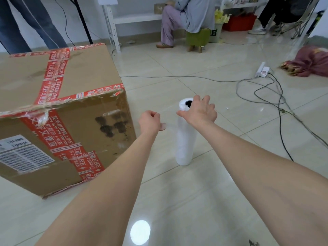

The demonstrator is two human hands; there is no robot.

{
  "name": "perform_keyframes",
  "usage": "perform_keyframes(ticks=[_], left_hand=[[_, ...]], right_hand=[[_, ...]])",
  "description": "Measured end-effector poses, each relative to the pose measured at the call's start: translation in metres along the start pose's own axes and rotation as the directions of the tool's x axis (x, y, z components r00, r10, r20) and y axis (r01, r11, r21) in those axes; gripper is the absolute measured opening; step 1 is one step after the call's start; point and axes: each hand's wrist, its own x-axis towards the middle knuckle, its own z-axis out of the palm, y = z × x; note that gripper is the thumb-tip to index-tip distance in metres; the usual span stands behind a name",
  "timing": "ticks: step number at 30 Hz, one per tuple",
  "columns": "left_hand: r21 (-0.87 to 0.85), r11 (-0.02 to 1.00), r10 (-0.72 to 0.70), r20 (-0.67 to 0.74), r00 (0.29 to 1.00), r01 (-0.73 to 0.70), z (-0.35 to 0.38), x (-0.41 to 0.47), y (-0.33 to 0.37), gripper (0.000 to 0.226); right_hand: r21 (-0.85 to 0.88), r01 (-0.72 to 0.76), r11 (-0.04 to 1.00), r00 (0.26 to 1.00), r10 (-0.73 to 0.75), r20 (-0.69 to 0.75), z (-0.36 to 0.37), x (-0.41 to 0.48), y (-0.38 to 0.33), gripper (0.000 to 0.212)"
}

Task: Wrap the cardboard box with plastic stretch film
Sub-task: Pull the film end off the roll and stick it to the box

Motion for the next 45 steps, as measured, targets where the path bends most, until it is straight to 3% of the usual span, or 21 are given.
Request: perform_keyframes(ticks=[6, 10, 15, 19, 23, 27, 31, 37, 39, 42, 45], left_hand=[[-0.024, 1.000, -0.004, -0.133, 0.991, 0.001, 0.000, 0.010, 0.003, 0.018], [-0.025, 1.000, 0.003, -0.180, 0.984, -0.007, -0.008, 0.017, 0.007, 0.017], [0.015, 1.000, 0.022, -0.178, 0.984, -0.020, -0.018, 0.021, 0.003, 0.012], [0.022, 1.000, 0.014, -0.200, 0.980, -0.009, -0.022, 0.022, 0.000, 0.012], [0.042, 0.999, -0.016, -0.222, 0.975, 0.026, -0.032, 0.023, -0.004, 0.014], [0.109, 0.994, 0.034, -0.198, 0.980, -0.012, -0.045, 0.024, -0.003, 0.016], [0.155, 0.987, 0.058, -0.175, 0.983, -0.030, -0.056, 0.023, -0.005, 0.015], [0.343, 0.925, 0.207, -0.100, 0.973, -0.161, -0.075, 0.016, -0.009, 0.013], [0.412, 0.886, 0.252, -0.046, 0.967, -0.211, -0.086, 0.014, -0.010, 0.013], [0.533, 0.786, 0.333, 0.063, 0.941, -0.313, -0.101, 0.009, -0.013, 0.016], [0.596, 0.701, 0.390, 0.139, 0.910, -0.392, -0.107, 0.007, -0.017, 0.017]], right_hand=[[0.109, 0.102, 0.989, 0.990, -0.111, 0.087, -0.006, 0.010, 0.009, 0.069], [0.038, 0.151, 0.988, 0.980, -0.155, 0.121, -0.008, 0.011, 0.004, 0.063], [-0.082, 0.070, 0.994, 0.996, -0.066, 0.055, -0.010, 0.008, -0.003, 0.074], [-0.052, 0.111, 0.992, 0.992, -0.107, 0.072, -0.009, 0.011, -0.006, 0.057], [-0.030, 0.200, 0.979, 0.974, -0.195, 0.116, -0.010, 0.008, -0.008, 0.060], [-0.090, 0.248, 0.964, 0.961, -0.234, 0.147, -0.009, 0.004, -0.010, 0.062], [-0.099, 0.161, 0.982, 0.984, -0.152, 0.091, -0.010, 0.001, -0.005, 0.065], [-0.197, 0.183, 0.963, 0.982, -0.169, 0.086, -0.009, -0.004, -0.011, 0.056], [-0.265, 0.272, 0.925, 0.962, -0.262, 0.072, -0.005, -0.007, -0.018, 0.059], [-0.278, 0.508, 0.815, 0.859, -0.505, 0.088, 0.006, -0.017, -0.036, 0.070], [-0.327, 0.583, 0.744, 0.810, -0.565, 0.157, 0.018, -0.024, -0.049, 0.077]])
